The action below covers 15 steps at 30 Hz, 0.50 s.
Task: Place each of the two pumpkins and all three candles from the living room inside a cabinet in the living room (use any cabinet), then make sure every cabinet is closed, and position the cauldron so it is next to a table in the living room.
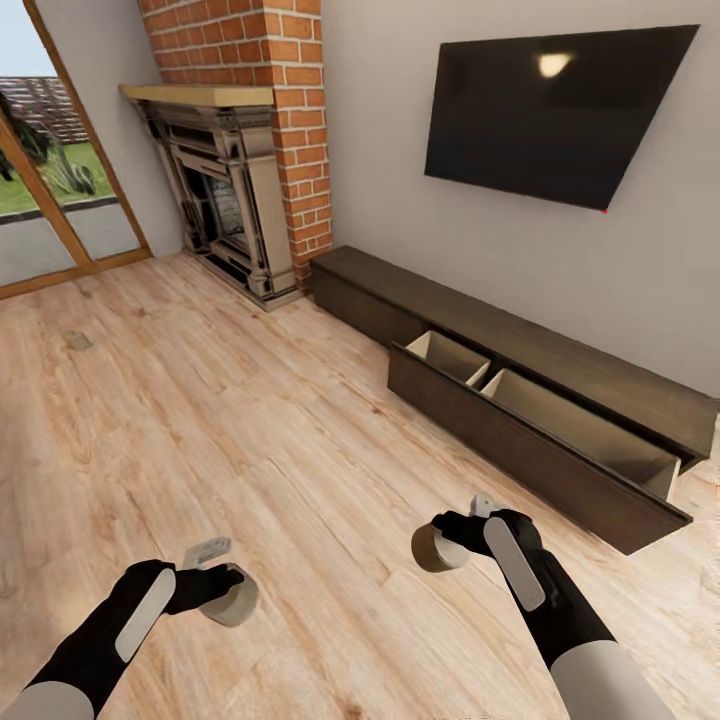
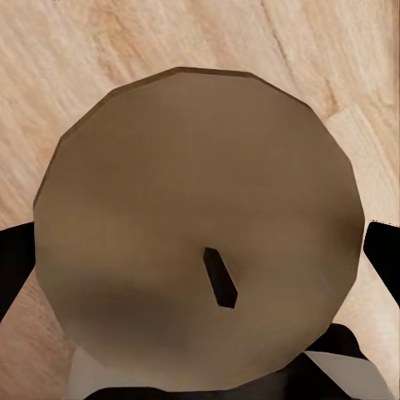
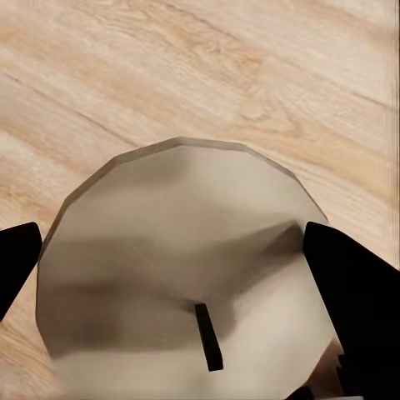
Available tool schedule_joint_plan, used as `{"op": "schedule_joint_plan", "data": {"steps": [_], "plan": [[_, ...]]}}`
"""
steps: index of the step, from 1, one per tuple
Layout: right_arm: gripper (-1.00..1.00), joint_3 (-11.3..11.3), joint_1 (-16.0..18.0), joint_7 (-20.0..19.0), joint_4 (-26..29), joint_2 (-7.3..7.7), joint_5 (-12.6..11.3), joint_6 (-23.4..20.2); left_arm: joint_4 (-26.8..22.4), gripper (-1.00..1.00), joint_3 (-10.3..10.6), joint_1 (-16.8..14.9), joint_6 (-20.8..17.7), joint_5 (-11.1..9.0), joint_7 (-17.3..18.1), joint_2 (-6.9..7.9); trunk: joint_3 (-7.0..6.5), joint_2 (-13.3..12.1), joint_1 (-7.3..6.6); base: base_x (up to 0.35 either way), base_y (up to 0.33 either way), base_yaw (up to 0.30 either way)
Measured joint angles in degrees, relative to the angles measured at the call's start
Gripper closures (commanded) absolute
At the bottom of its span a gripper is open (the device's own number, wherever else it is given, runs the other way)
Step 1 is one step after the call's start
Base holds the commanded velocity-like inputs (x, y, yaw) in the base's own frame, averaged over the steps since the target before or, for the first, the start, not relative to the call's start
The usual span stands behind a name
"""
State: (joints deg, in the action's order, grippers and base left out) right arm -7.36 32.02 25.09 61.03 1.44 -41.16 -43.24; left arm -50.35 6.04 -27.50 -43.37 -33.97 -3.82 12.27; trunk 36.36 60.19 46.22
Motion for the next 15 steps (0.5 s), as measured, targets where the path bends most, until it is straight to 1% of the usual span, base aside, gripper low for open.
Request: {"op": "schedule_joint_plan", "data": {"steps": [6, 9, 12, 15], "plan": [[1.0, 0.12, 0.0, 0.0, 0.0, 0.0, 0.0, 0.0, 0.0, 1.0, 0.04, 0.0, 0.01, 0.05, 0.01, 0.05, 0.12, 0.0, 0.0, -0.015, 0.0, -0.269], [1.0, 0.93, 0.0, -0.04, 0.0, -0.01, 0.06, 0.0, 0.0, 1.0, 0.08, 0.0, 0.01, 0.01, 0.0, 0.05, 0.13, 0.0, 0.01, -0.094, 0.015, -0.274], [1.0, 1.33, 0.0, -0.08, -0.01, 0.01, 0.05, 0.0, -0.02, 1.0, -0.08, 0.0, -0.03, -0.08, 0.03, 0.04, 0.13, 0.0, 0.01, -0.14, 0.118, -0.276], [1.0, 1.44, 0.0, -0.08, -0.01, 0.0, 0.01, 0.02, -0.03, 1.0, -0.19, 0.0, -0.08, -0.06, 0.06, 0.1, 0.13, 0.0, 0.01, -0.107, 0.223, -0.277]]}}
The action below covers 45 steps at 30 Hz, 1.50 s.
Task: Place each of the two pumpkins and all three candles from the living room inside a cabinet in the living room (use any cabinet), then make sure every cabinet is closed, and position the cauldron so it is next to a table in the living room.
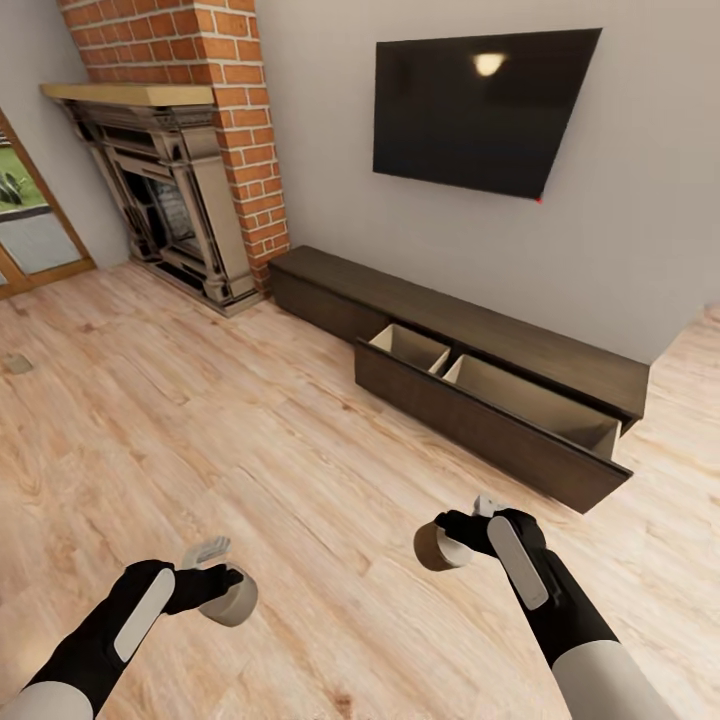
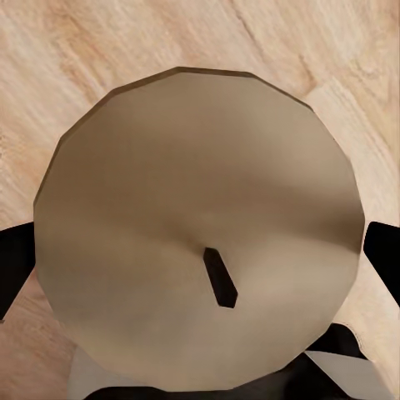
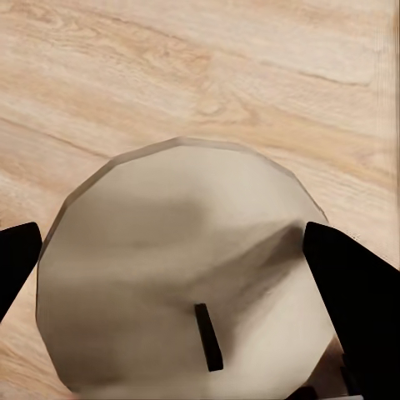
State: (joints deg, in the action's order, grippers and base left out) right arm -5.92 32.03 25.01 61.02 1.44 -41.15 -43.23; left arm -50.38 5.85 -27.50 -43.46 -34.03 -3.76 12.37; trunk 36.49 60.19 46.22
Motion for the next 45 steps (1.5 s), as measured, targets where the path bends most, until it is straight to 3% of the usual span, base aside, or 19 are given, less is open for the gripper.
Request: {"op": "schedule_joint_plan", "data": {"steps": [9, 31, 45], "plan": [[1.0, 0.03, 0.01, -0.01, 0.01, 0.0, 0.02, 0.02, -1.61, 1.0, 0.32, 0.05, 0.08, -0.02, -0.06, 0.09, 0.0, 0.0, -0.02, 0.007, 0.235, -0.245], [1.0, 0.06, 0.02, 0.2, 0.16, -0.02, 0.01, 2.07, -2.36, 1.0, 0.3, 0.11, 0.1, 0.06, -0.07, 0.1, 0.0, 0.0, -0.02, 0.017, 0.03, -0.013], [1.0, 0.2, 0.01, -1.06, 0.06, 0.0, -0.11, 2.16, -2.36, 1.0, 0.31, 0.09, 0.1, 0.16, -0.07, 0.21, -0.77, 0.01, -0.02, 0.106, 0.179, -0.217]]}}
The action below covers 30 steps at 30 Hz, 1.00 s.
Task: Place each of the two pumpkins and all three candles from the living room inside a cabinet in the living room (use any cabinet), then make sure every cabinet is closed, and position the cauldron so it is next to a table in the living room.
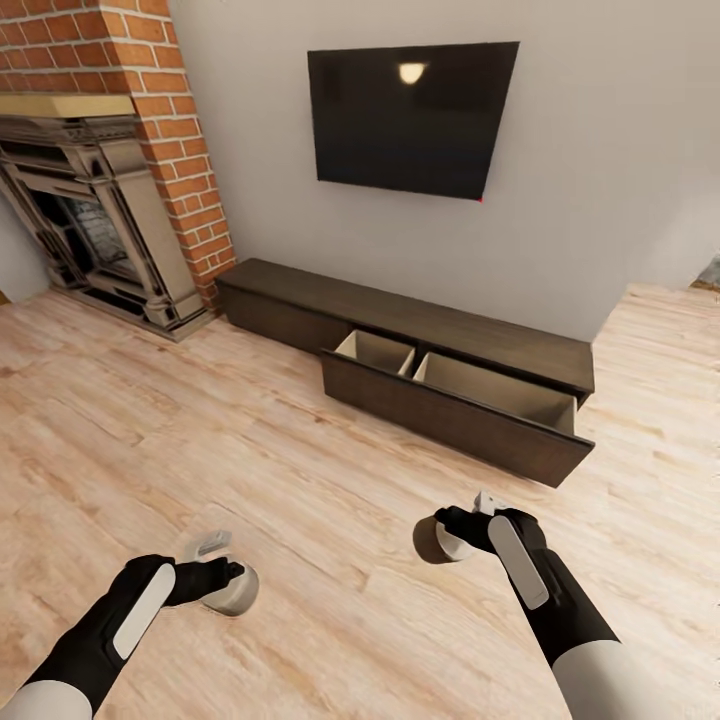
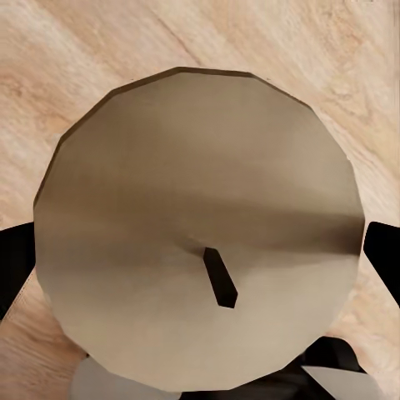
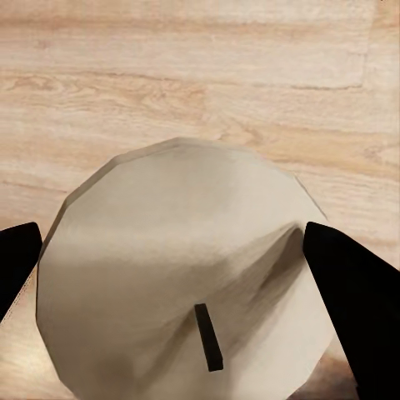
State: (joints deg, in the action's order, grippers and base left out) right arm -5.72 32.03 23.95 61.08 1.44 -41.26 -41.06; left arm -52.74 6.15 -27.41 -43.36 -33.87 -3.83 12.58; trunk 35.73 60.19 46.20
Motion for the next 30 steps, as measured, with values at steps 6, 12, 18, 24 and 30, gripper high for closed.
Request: {"op": "schedule_joint_plan", "data": {"steps": [6, 12, 18, 24, 30], "plan": [[1.0, 0.02, 0.0, -0.09, -0.04, 0.0, 0.09, 0.23, 0.01, 1.0, 0.03, 0.0, -0.01, -0.12, 0.0, -0.04, -0.36, 0.0, 0.01, 0.039, 0.026, -0.23], [1.0, 2.38, 0.0, -0.6, -0.07, 0.0, 0.11, 0.4, -0.14, 1.0, 0.14, 0.0, -0.12, -0.11, 0.01, -0.23, -0.9, -0.39, -0.2, 0.002, 0.001, -0.23], [1.0, 2.96, 0.0, -0.86, -0.08, 0.0, 0.09, 0.39, -0.17, 1.0, 0.74, 0.0, -0.17, -0.17, -0.06, -0.27, -2.33, -2.8, -1.52, 0.0, 0.0, -0.197], [1.0, 2.77, 0.01, -0.77, -0.01, -0.01, 0.14, 0.42, -0.18, 1.0, 0.95, 0.01, -0.22, -0.17, -0.08, -0.34, -3.53, -5.21, -2.84, 0.0, 0.0, -0.034], [1.0, 1.97, 0.01, -0.05, 0.03, -0.08, 0.89, 0.05, -0.25, 1.0, 0.96, 0.01, -0.25, -0.09, -0.15, -0.3, -4.62, -7.61, -4.16, 0.0, 0.0, -0.002]]}}
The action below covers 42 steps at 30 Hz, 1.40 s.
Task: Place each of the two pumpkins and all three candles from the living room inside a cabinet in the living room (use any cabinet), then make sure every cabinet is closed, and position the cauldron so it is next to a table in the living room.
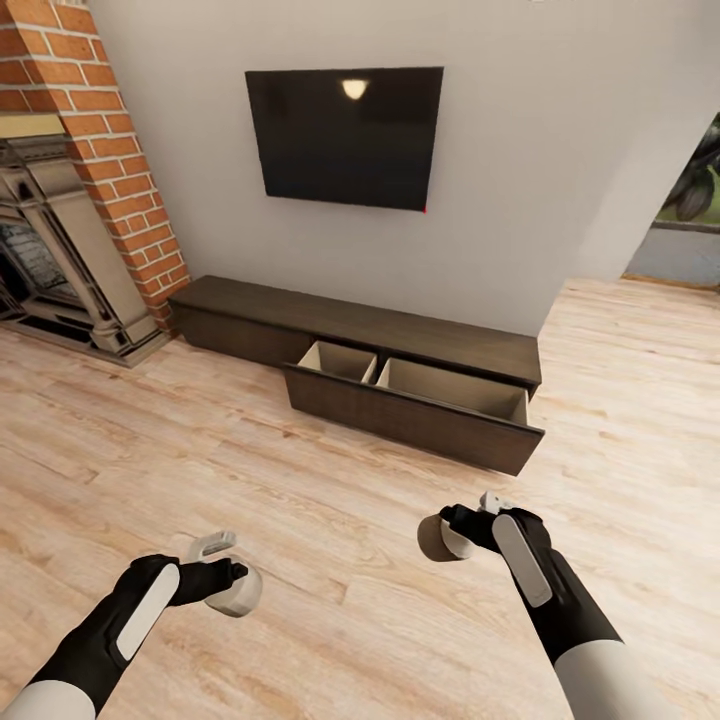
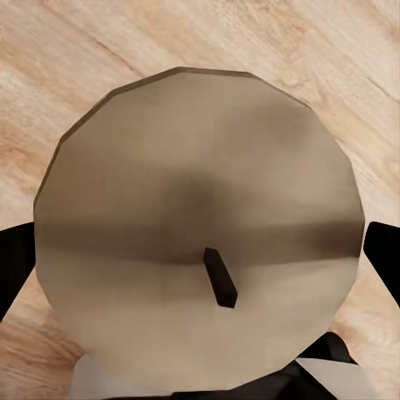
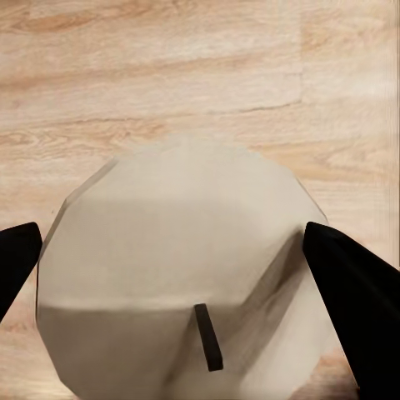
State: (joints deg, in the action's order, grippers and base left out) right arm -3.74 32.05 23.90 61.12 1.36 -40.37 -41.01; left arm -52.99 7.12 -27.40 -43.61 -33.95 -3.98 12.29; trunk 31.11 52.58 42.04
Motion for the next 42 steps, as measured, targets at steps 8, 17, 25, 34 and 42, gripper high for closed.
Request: {"op": "schedule_joint_plan", "data": {"steps": [8, 17, 25, 34, 42], "plan": [[1.0, -9.06, 0.0, 6.65, 0.27, -0.04, 0.35, -1.21, -13.27, 1.0, -0.36, -0.1, -11.36, -0.15, -1.99, -0.19, -1.45, -3.21, -1.76, 0.0, 0.0, 0.0], [1.0, -11.17, -0.02, 12.08, 0.56, 0.05, -0.43, -2.31, -13.68, 1.0, -0.26, -0.2, -12.74, -0.71, -30.95, -11.5, -3.05, -6.83, -3.74, 0.0, 0.0, 0.0], [1.0, -11.15, -0.02, 12.43, 0.5, -0.02, -0.44, -1.83, -13.35, 1.0, 0.44, -0.16, -12.99, -0.85, -35.76, -13.14, -4.5, -10.04, -5.5, 0.0, 0.0, 0.0], [1.0, -11.09, -0.03, 12.34, 0.44, 0.05, -0.47, -1.71, -13.82, 1.0, 6.32, -0.17, -12.86, -1.01, -35.74, -13.3, -4.7, -10.05, -5.51, 0.018, 0.002, -0.167], [1.0, -11.0, -0.03, 12.22, 0.26, 0.07, -0.59, -1.72, -16.27, 1.0, 7.32, -0.17, -12.95, -0.95, -33.9, -12.96, -5.0, -10.05, -5.53, 0.271, 0.07, -0.255]]}}
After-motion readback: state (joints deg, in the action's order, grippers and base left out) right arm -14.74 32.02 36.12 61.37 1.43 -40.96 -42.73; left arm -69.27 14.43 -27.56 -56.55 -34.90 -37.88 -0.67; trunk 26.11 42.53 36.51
